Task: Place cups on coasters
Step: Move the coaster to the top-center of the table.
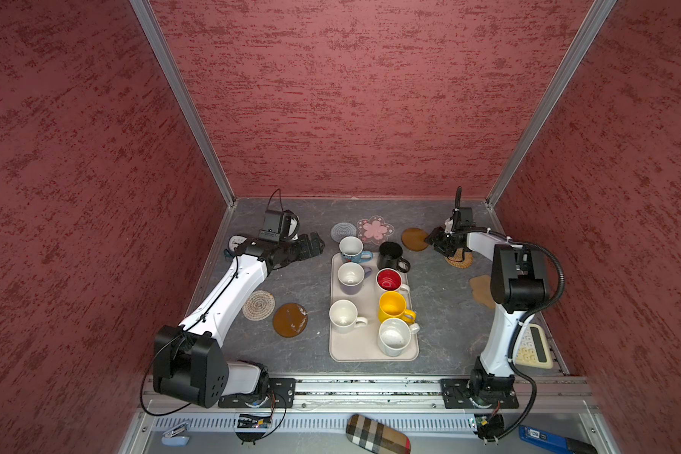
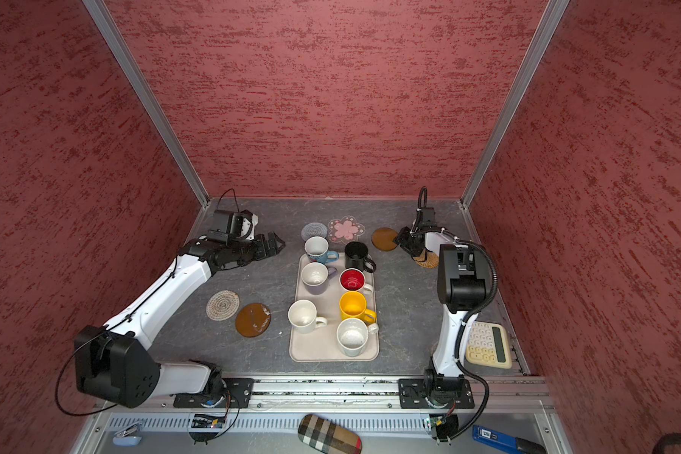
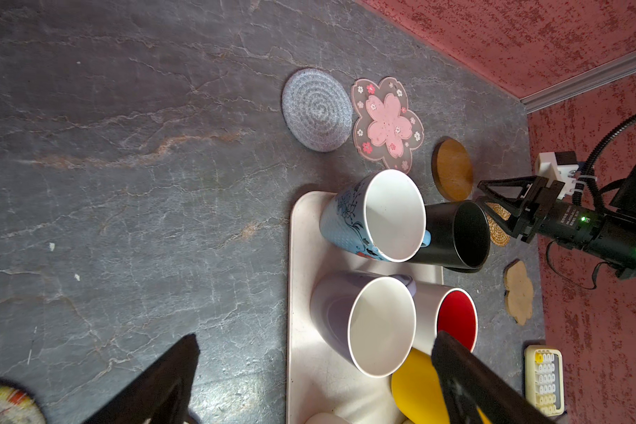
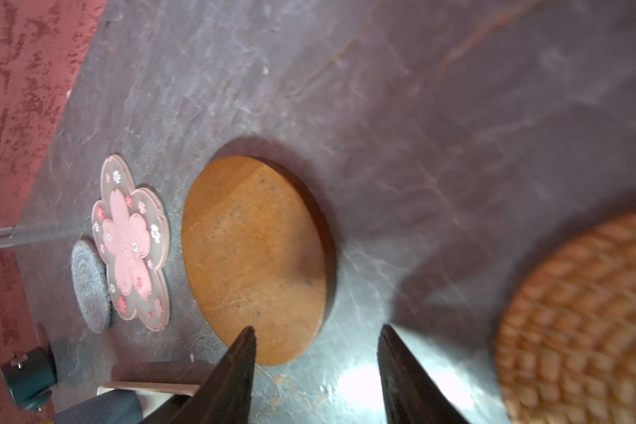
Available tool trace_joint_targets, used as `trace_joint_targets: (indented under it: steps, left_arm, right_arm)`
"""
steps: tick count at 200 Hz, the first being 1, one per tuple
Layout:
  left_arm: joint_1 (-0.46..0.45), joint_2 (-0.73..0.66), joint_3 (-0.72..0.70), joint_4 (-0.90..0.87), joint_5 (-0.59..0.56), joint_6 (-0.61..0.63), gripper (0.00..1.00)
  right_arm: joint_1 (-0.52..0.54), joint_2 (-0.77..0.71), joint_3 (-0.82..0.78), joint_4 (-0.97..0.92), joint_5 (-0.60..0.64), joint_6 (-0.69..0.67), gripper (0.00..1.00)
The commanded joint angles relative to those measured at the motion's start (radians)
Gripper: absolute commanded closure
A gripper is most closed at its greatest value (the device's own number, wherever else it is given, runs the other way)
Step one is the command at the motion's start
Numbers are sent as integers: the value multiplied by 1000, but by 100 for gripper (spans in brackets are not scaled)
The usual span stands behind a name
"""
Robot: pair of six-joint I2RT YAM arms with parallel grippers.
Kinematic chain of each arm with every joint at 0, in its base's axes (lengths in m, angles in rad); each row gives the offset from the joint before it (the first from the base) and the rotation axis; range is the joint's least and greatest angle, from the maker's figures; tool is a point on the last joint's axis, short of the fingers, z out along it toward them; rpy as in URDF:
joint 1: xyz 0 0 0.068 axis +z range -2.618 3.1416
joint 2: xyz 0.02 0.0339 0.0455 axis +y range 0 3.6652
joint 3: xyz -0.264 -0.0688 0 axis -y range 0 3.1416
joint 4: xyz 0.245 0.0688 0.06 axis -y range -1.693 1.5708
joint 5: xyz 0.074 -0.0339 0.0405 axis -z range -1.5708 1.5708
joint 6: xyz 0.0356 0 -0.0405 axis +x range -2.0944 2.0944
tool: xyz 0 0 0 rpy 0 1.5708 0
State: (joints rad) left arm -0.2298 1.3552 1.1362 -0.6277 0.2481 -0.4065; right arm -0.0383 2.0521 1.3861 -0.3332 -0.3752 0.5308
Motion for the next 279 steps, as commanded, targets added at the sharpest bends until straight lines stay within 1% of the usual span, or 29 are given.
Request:
trace_joint_targets:
  steps: [1,76,142,185,202,229,252,279]
  left_arm:
    - [12,0,-21,14,-14,15,0]
    - [43,6,-41,30,14,21,0]
    - [61,17,-50,45,43,17,0]
    - [66,18,-52,49,55,15,0]
    - [66,18,-53,52,59,14,0]
    - [67,20,-60,59,67,8,0]
    - [69,22,-58,63,73,6,0]
    - [69,24,-56,65,74,5,0]
  right_arm:
    - [0,36,36,18,-55,-5,48]
    - [4,81,47,69,-103,38,59]
    - [29,152,135,31,-92,30,65]
    - [41,182,179,32,-83,47,65]
    - [40,191,197,26,-76,48,62]
    - [39,202,250,-25,-54,24,51]
    - [38,176,239,-41,-39,8,40]
    - [35,127,187,-34,-26,-2,35]
